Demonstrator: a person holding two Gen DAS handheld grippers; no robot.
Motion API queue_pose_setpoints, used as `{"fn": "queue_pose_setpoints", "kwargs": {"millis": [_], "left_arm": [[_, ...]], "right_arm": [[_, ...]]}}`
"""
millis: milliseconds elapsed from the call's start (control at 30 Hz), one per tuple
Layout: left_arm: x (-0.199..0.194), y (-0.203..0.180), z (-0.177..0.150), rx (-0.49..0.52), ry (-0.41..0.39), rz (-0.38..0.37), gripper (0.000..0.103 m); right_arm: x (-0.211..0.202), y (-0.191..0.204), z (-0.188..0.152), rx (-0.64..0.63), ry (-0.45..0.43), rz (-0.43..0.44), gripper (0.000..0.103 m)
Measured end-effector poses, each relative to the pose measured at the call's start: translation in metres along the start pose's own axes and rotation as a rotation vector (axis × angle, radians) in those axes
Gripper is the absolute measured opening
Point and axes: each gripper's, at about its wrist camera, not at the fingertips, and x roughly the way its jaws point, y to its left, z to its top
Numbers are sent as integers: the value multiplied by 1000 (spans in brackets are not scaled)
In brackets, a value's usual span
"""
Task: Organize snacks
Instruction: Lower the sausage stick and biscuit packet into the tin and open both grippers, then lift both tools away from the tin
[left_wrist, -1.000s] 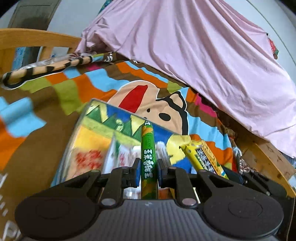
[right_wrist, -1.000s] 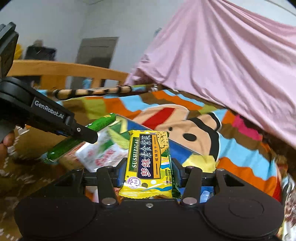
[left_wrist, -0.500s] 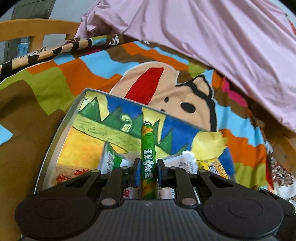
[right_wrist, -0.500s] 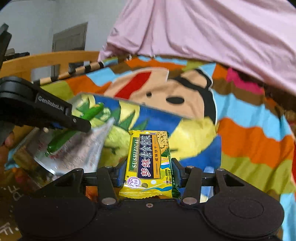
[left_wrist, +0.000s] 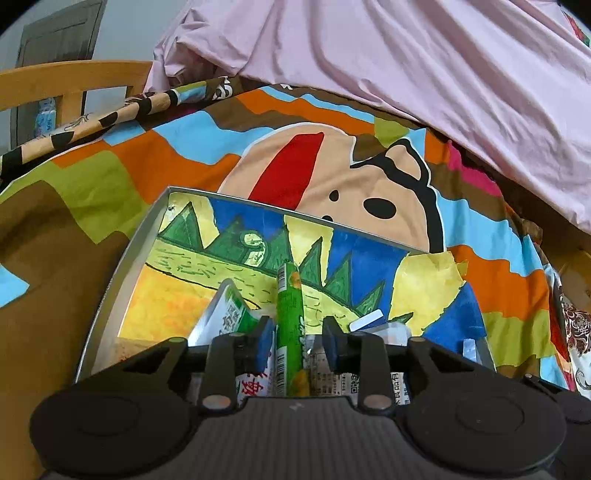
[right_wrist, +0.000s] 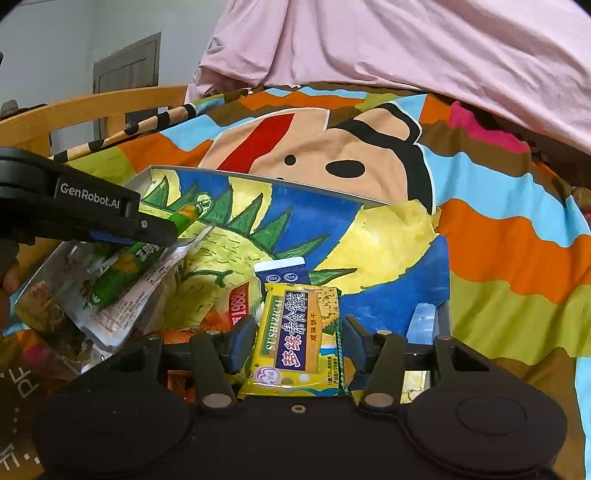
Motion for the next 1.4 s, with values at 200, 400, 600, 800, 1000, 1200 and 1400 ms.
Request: {"fn": "queue_pose_setpoints", "kwargs": {"millis": [200,400,600,800,1000,1200,1400], "left_arm": [[-12,-1,1,-7,-26,15,51],[-35,-2,-2,-24,-64,20,66],[-66,-4,-7,-10,-106,36,78],[-103,-2,-18,-18,-137,65,86],[-144,1,-36,-6,-179,101,94],[-184,2,-59,17,-206,129,97],[-227,0,-82,62,-245,146,101]], "right_arm": [[-8,0,2,8,-17,6,64],[-27,-2,9,28,-53,7,71],[-58,-6,15,50,-105,16,87],[-93,-5,17,47,-146,24,88],[-130,1,13,57,-176,37,89],[-172,10,4,70,-201,57,92],[-218,18,-13,73,-232,62,94]]}}
